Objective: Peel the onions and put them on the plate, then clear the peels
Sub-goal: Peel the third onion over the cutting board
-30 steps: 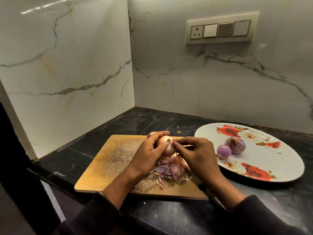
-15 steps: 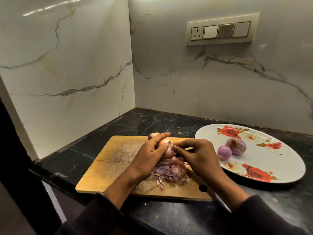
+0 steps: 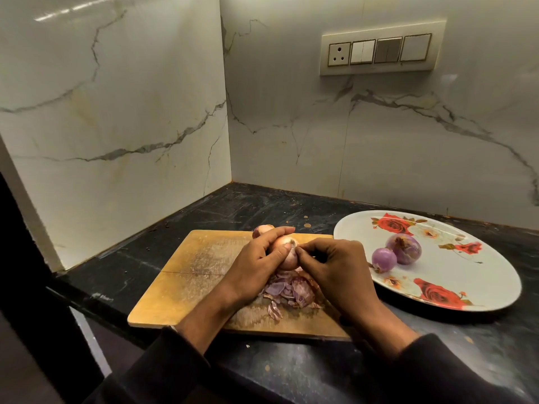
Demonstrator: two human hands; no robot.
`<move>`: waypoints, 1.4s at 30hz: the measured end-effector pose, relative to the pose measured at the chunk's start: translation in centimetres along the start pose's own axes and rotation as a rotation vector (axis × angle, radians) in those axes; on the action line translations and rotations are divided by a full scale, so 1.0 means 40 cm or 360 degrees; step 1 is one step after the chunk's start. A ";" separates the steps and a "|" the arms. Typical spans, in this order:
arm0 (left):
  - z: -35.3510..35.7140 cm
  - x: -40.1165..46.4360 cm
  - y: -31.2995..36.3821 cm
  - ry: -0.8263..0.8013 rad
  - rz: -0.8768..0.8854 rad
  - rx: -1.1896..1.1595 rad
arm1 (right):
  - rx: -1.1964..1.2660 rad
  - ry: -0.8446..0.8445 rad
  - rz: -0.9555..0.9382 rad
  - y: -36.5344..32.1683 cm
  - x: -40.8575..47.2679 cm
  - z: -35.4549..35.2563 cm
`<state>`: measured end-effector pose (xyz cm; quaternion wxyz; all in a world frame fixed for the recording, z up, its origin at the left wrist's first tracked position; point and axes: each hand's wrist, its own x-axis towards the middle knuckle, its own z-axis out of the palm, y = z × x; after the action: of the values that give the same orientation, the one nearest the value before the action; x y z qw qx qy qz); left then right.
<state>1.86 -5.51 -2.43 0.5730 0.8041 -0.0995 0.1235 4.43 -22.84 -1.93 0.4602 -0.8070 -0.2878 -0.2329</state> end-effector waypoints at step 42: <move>0.010 0.000 0.004 0.0028 0.0069 -0.0148 | -0.0169 0.0360 0.0308 -0.037 -0.006 0.061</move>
<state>1.86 -5.94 -2.39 0.6079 0.7730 -0.1176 0.1382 3.53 -20.14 -2.32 0.4668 -0.8227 -0.1422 -0.2917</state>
